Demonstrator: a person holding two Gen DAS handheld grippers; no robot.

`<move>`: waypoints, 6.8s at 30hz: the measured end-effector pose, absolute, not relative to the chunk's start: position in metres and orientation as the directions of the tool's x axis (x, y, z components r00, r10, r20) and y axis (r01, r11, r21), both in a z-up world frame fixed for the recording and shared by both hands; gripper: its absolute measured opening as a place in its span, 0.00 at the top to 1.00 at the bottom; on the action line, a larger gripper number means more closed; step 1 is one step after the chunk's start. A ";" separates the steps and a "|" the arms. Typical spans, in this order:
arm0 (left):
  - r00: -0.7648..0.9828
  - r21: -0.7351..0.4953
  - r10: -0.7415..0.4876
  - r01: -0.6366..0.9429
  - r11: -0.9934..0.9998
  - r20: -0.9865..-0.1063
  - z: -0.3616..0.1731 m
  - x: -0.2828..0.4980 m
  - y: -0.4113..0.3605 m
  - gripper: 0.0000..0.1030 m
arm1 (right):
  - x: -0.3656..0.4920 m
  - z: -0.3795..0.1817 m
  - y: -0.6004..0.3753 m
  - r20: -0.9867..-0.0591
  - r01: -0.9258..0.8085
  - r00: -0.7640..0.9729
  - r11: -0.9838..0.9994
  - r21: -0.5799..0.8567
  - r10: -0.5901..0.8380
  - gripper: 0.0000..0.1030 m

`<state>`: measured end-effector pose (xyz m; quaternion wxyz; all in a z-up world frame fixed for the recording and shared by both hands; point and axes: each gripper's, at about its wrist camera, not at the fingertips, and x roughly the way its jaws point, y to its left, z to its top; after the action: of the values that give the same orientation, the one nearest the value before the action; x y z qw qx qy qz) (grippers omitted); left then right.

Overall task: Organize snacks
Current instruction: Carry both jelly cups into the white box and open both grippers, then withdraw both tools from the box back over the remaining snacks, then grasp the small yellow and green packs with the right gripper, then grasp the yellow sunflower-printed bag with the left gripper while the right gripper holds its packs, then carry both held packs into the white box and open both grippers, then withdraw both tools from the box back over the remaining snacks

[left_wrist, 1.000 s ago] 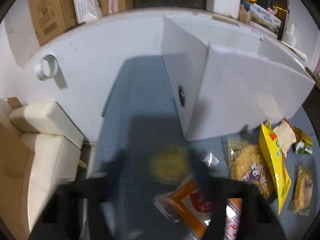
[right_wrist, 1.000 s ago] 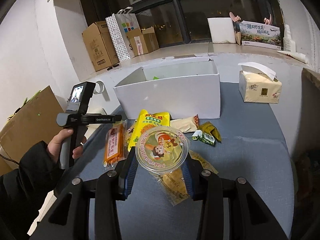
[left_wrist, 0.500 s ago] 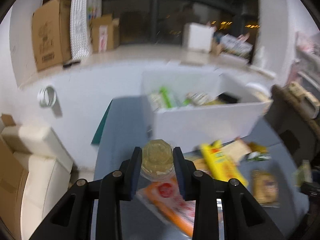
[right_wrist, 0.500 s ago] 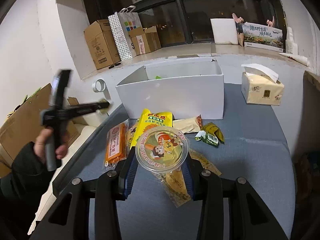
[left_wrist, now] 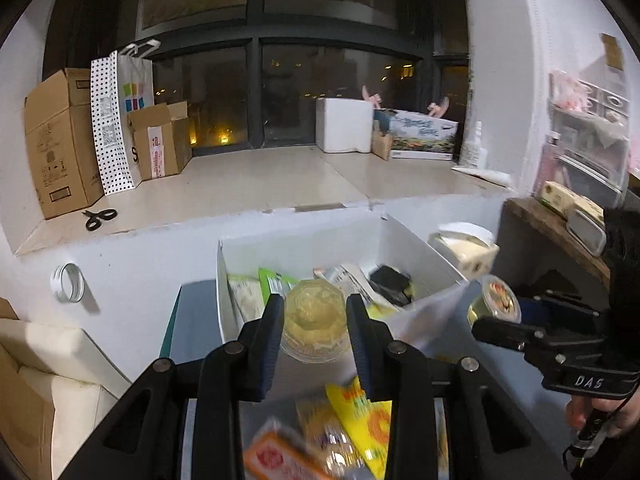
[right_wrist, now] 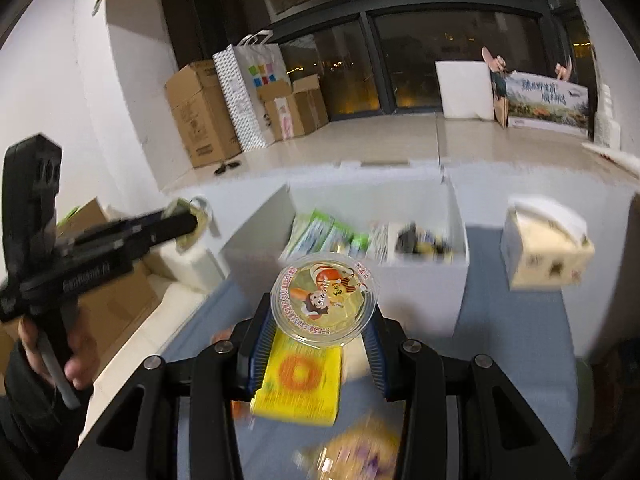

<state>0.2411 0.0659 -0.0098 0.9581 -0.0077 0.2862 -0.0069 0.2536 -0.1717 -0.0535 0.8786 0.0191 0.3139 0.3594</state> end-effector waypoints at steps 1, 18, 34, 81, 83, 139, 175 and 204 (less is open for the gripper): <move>0.829 -0.025 -0.015 0.002 1.000 -0.558 -0.009 0.258 0.070 0.65 | 0.265 -0.050 -0.169 -0.538 -0.613 0.541 0.741 0.273 0.646 0.56; 0.748 0.026 0.096 -0.105 0.994 -0.656 -0.045 0.354 0.098 0.00 | 0.379 -0.056 -0.136 -0.639 -0.489 0.582 0.845 0.217 0.502 0.00; 0.765 0.016 0.089 -0.103 0.995 -0.637 -0.028 0.258 0.084 0.00 | 0.305 -0.040 -0.173 -0.562 -0.544 0.609 0.810 0.218 0.560 0.00; 0.773 -0.122 0.043 -0.155 0.980 -0.633 -0.096 0.056 0.044 0.00 | 0.249 -0.157 -0.204 -0.712 -0.494 0.533 0.851 0.177 0.457 0.00; 0.771 -0.116 0.050 -0.159 0.980 -0.635 -0.096 0.056 0.044 0.00 | 0.267 -0.169 -0.199 -0.749 -0.481 0.505 0.860 0.170 0.430 0.00; 0.741 -0.111 -0.074 0.000 0.994 -0.667 -0.107 0.206 -0.007 0.76 | 0.160 -0.133 -0.283 -0.557 -0.464 0.575 0.799 0.382 0.599 0.59; 0.779 0.005 0.156 -0.193 0.981 -0.608 -0.028 0.341 0.105 0.00 | 0.372 -0.041 -0.169 -0.584 -0.476 0.586 0.822 0.314 0.562 0.00; 0.764 -0.186 0.047 -0.216 0.958 -0.644 -0.086 0.097 0.075 0.00 | 0.167 -0.118 -0.265 -0.600 -0.578 0.547 0.782 0.233 0.583 0.00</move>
<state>0.0967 0.0753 -0.0864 0.9307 -0.1256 0.3362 0.0709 0.1668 -0.2654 -0.1181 0.8795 0.0036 0.3427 0.3302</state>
